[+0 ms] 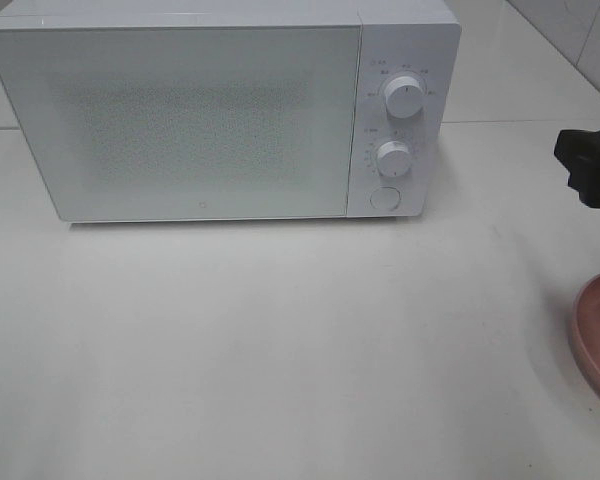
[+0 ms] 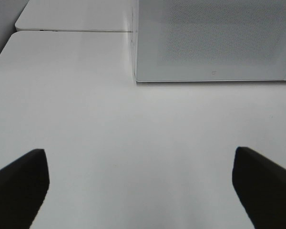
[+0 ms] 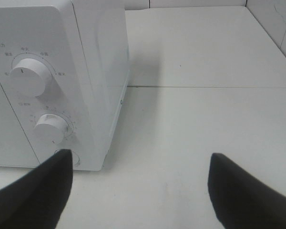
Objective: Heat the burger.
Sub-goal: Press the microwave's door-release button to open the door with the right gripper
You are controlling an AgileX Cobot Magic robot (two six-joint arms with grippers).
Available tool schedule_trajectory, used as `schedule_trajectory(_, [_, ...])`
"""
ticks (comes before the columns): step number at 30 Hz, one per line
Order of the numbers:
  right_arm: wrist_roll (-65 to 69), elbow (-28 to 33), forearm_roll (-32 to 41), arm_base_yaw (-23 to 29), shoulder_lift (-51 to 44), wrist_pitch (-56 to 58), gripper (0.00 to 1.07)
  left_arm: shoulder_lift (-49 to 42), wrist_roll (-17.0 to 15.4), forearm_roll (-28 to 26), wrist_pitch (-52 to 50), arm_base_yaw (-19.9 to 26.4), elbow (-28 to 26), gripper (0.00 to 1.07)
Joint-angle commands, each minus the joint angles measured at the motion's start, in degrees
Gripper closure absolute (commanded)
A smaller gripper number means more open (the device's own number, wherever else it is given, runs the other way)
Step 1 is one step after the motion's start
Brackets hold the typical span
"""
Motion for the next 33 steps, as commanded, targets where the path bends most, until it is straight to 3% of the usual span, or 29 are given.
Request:
schedule_trajectory(1, [-0.34,1.6,0.34,-0.34,1.72,-6.99,0.34,-1.03,-0.23,-0.06,-0.11,-0.29,-0.06,0.06])
schedule_trajectory(6, [-0.29,4.18,1.83,-0.34,6.42,-17.07,0.34,-1.03,-0.23,-0.06,-0.11,-0.29,-0.06,0.06])
schedule_trajectory(15, [-0.46,4.58,2.35,1.32,14.27,-22.52,0.34,-1.03,-0.23,-0.06,-0.11,-0.29,-0.06,0.06])
schedule_trajectory(19, [-5.21,4.58,8.88,7.79,18.16,-23.55,0.34,-1.03,-0.23,-0.06,-0.11,-0.29,-0.06,0.06])
schedule_trajectory(20, [-9.34,4.58,14.15,11.34,19.88,-24.64,0.34,-1.03,-0.23,-0.06,-0.11,-0.29,-0.06,0.06])
schedule_trajectory(21, [-9.34,4.58,14.15,11.34,19.88,-24.64,0.34,-1.03,-0.23,-0.06,-0.11,-0.29,-0.06,0.06])
schedule_trajectory(23, [-13.81,4.58,24.12,16.44,21.77,-26.87,0.34,-1.03,-0.23,-0.06,-0.11,-0.29,-0.06,0.06])
schedule_trajectory(24, [-13.81,4.58,24.12,16.44,21.77,-26.87,0.34,-1.03,-0.23,-0.06,-0.11,-0.29,-0.06,0.06])
schedule_trajectory(25, [-15.99,4.53,30.25,20.11,22.75,-28.71,0.34,-1.03,-0.23,-0.06,-0.11,-0.29,-0.06,0.06])
schedule_trajectory(27, [-17.53,4.53,33.17,21.54,23.09,-29.51,0.34,-1.03,-0.23,0.0,-0.11,-0.29,-0.06,0.06])
schedule_trajectory(28, [-19.77,4.53,37.53,25.32,24.18,-31.91,0.34,-1.03,-0.23,0.0,-0.11,-0.29,-0.06,0.06])
schedule_trajectory(33, [-20.51,4.3,42.91,32.89,26.18,-35.98,0.34,-1.03,-0.23,0.06,-0.11,-0.29,-0.06,0.07])
